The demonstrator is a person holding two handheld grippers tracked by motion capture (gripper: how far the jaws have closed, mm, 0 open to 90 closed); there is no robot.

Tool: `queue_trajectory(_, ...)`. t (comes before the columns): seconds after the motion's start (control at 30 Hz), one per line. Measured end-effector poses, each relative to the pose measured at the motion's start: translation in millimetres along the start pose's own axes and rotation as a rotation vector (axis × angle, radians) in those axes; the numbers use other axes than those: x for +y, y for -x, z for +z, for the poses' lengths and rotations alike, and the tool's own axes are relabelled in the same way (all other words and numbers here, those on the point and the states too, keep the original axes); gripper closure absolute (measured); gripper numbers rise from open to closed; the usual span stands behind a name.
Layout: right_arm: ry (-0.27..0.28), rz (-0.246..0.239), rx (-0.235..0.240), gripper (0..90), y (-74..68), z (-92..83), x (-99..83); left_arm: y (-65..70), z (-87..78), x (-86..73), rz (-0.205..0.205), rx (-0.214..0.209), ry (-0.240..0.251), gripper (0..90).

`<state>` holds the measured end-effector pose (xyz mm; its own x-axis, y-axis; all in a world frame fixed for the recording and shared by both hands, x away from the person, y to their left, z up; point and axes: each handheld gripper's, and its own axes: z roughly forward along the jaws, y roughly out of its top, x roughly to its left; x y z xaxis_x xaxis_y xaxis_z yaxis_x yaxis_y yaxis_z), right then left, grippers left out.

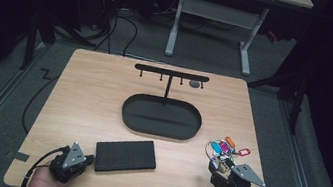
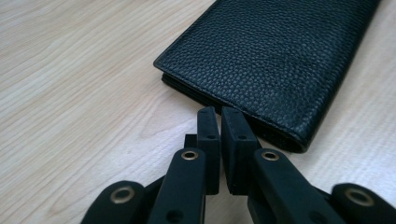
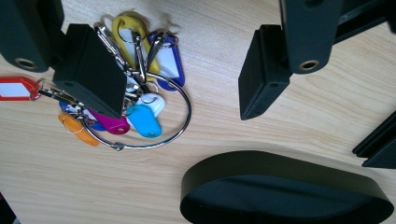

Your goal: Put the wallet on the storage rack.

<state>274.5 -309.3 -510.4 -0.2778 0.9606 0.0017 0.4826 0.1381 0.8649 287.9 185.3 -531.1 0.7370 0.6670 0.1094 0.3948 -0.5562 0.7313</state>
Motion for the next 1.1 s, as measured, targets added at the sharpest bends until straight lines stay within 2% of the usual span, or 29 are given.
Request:
queue_trajectory(0.13,0.001,0.004,0.002,32.8,1.2,-1.4,-0.3,8.0,-1.0,1.5,0.025,-0.007,-0.004,84.1)
queue_trajectory(0.17,0.001,0.002,0.005,32.8,2.0,-1.6,-0.5,13.2,-1.2,2.4,0.036,-0.024,-0.005,83.7)
queue_trajectory(0.33,0.004,0.012,0.004,32.9,4.9,-3.1,-1.1,25.8,-0.3,5.8,0.070,-0.052,-0.001,81.3)
queue_trajectory(0.43,0.001,0.023,0.005,33.0,6.3,-2.7,-1.7,30.9,1.1,7.3,0.078,-0.066,0.008,79.0)
queue_trajectory(0.5,0.002,0.023,0.005,32.8,6.0,-2.7,-1.5,30.2,0.9,7.6,0.076,-0.057,0.006,74.8)
queue_trajectory(0.6,0.005,0.026,0.009,32.5,5.3,-2.8,-1.7,20.0,-2.6,6.1,0.025,-0.016,0.028,68.1)
queue_trajectory(0.63,0.005,0.026,0.009,32.5,5.3,-2.8,-1.7,20.0,-2.6,6.1,0.025,-0.016,0.028,65.9)
queue_trajectory(0.67,-0.001,0.033,0.012,32.5,5.4,-2.1,-2.9,11.1,-6.5,6.2,-0.018,0.008,0.059,62.2)
queue_trajectory(0.7,-0.001,0.033,0.012,32.5,5.4,-2.1,-2.9,11.1,-6.5,6.2,-0.018,0.008,0.059,59.6)
queue_trajectory(0.8,-0.009,0.028,0.011,32.5,6.2,-3.8,-4.3,3.2,-11.0,10.2,-0.046,0.014,0.112,51.5)
queue_trajectory(0.9,-0.004,0.030,0.002,32.5,8.5,-7.5,-6.1,3.4,-11.4,14.1,-0.037,-0.016,0.146,47.3)
queue_trajectory(1.1,-0.011,0.038,-0.012,32.8,12.1,-14.4,-10.7,14.4,-9.7,24.0,0.026,-0.066,0.190,46.0)
